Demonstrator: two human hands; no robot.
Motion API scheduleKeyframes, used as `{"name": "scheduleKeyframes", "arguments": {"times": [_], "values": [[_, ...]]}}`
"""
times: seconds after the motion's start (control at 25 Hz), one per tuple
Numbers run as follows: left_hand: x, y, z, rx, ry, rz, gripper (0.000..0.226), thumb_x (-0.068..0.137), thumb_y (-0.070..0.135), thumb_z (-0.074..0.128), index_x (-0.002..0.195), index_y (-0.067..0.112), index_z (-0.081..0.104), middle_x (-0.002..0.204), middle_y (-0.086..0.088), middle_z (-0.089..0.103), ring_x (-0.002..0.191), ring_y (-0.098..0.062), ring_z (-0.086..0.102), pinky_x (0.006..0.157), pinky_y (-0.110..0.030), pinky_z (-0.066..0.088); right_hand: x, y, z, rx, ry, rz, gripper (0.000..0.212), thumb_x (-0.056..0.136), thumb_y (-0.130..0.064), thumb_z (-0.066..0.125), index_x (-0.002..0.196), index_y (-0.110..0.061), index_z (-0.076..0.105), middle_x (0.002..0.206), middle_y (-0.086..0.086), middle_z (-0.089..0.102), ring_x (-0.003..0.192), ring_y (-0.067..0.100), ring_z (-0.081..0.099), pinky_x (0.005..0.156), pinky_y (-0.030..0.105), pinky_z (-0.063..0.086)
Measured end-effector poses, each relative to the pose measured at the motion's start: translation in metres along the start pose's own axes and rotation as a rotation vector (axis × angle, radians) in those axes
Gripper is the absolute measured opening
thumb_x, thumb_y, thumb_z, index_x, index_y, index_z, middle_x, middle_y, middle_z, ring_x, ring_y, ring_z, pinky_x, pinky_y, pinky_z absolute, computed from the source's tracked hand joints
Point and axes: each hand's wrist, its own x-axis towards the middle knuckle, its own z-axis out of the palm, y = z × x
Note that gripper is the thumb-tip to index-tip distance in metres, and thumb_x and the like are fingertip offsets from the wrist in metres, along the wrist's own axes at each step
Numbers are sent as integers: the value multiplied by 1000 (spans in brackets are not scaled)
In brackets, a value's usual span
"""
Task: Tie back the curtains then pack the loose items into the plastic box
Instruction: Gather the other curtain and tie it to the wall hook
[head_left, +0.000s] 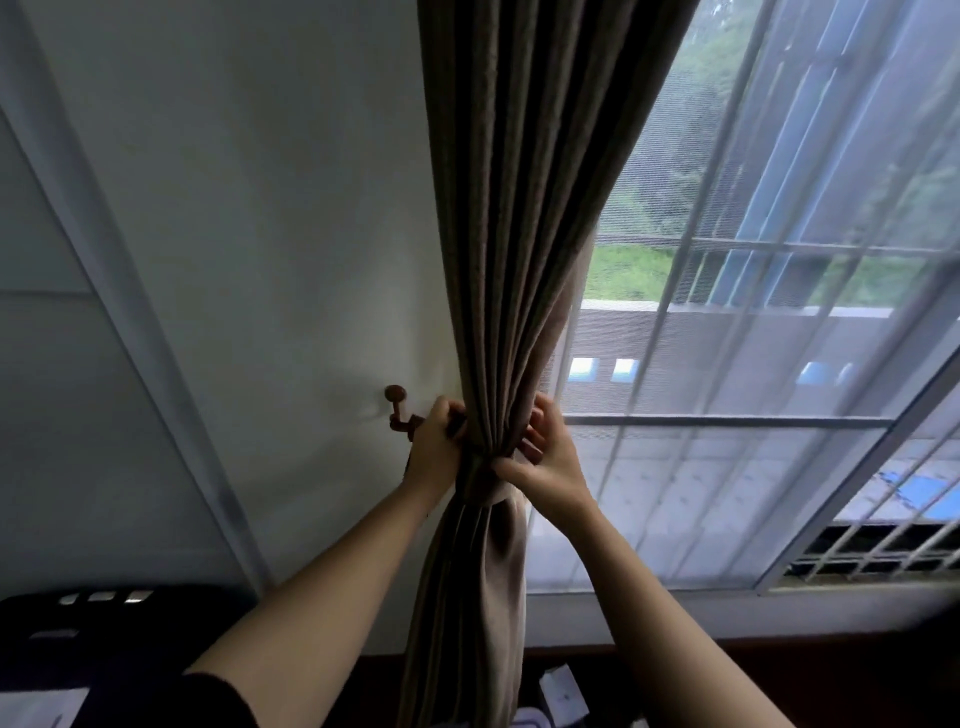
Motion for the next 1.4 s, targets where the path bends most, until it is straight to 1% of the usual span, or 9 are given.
{"name": "scheduleKeyframes", "arguments": {"times": [0.12,0.24,0.48,0.72,0.92,1.0,1.12,1.28,1.4], "values": [[-2,-8,2,-100,-136,-80,25,92,20,46,104,23,67,106,-1,69,101,-12,65,89,-31,51,2,7,-8,142,-28,105,56,73,19,46,119,-12,57,111,5,65,105,10,63,90,25,48],[1,-6,1,-245,-266,-139,32,92,20,40,110,16,67,107,-7,69,107,-21,63,91,-34,49,9,16,-17,73,-9,180,41,87,15,40,113,-10,60,104,17,66,93,16,63,86,32,48],[-5,0,-9,-110,-414,-163,54,59,6,47,111,13,59,86,-6,57,83,-21,52,66,-26,40,18,18,-25,-63,-96,185,26,93,-1,51,111,-20,55,102,16,63,89,27,60,90,53,49],[-6,-2,-9,-108,-352,-239,59,67,-15,40,122,1,55,101,-23,57,94,-33,54,69,-26,40,36,6,-25,-69,-324,246,46,84,12,55,112,-25,55,105,-1,64,105,37,60,85,28,53],[-20,-5,-9,-247,-343,-157,48,68,6,51,114,10,62,103,-14,64,97,-19,60,81,-25,46,48,-6,-40,-531,-450,107,28,84,-12,68,78,-36,55,61,-17,52,58,1,46,61,16,38],[-24,-5,-7,-258,-324,-144,45,73,9,53,116,10,62,109,-14,65,105,-21,61,88,-27,48,51,-10,-44,-703,-469,-3,17,84,-18,69,77,-28,58,63,-13,52,54,-4,49,55,10,35],[-26,-5,-9,-258,-327,-147,37,79,6,53,114,13,63,108,-13,65,104,-19,62,86,-26,48,54,-4,-46,-849,-485,-98,15,83,-29,68,76,-21,58,71,-9,53,67,4,48,67,25,37],[-34,8,-2,-177,-220,-93,29,89,3,52,115,12,62,107,-2,65,101,-8,61,81,-17,49,54,7,-42,-1035,-269,-377,11,73,-23,64,70,-12,64,88,4,62,92,29,53,80,41,43],[-42,9,6,-131,-64,-49,29,90,5,52,116,14,60,106,11,62,101,2,58,83,-14,47,51,1,-38,-969,-275,-419,3,67,-2,65,69,-3,64,78,15,64,72,33,60,61,33,43]]}}
